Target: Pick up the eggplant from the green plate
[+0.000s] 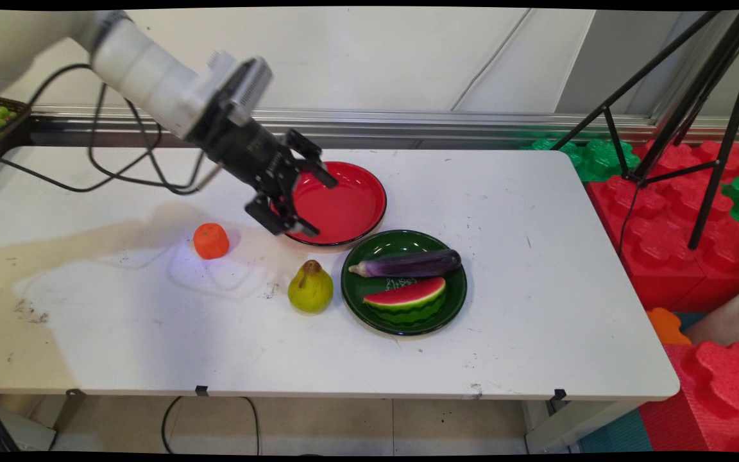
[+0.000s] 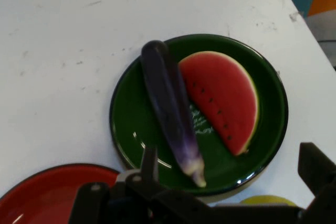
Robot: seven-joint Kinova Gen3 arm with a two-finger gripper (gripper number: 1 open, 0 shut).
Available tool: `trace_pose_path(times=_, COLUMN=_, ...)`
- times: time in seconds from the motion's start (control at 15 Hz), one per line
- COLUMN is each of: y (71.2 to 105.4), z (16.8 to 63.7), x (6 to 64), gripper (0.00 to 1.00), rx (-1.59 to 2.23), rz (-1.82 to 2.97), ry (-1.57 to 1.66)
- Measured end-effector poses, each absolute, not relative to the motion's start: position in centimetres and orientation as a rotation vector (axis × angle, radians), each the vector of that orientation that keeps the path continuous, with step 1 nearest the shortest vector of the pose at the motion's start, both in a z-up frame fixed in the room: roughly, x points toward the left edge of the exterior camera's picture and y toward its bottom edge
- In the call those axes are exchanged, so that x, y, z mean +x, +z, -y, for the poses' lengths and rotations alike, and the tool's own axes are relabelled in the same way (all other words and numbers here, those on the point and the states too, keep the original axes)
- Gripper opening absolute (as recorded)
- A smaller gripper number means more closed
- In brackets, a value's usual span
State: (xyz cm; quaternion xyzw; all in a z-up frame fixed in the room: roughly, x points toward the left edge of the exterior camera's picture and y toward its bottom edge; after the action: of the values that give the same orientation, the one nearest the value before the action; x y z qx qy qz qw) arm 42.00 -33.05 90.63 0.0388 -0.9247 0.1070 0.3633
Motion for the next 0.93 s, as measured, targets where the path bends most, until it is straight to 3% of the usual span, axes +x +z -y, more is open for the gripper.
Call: trace_pose_path(times=0.93, y=82.8, z=37.6, x=33.8, gripper=1.0, rx=0.027, rz=2.454, ry=0.196)
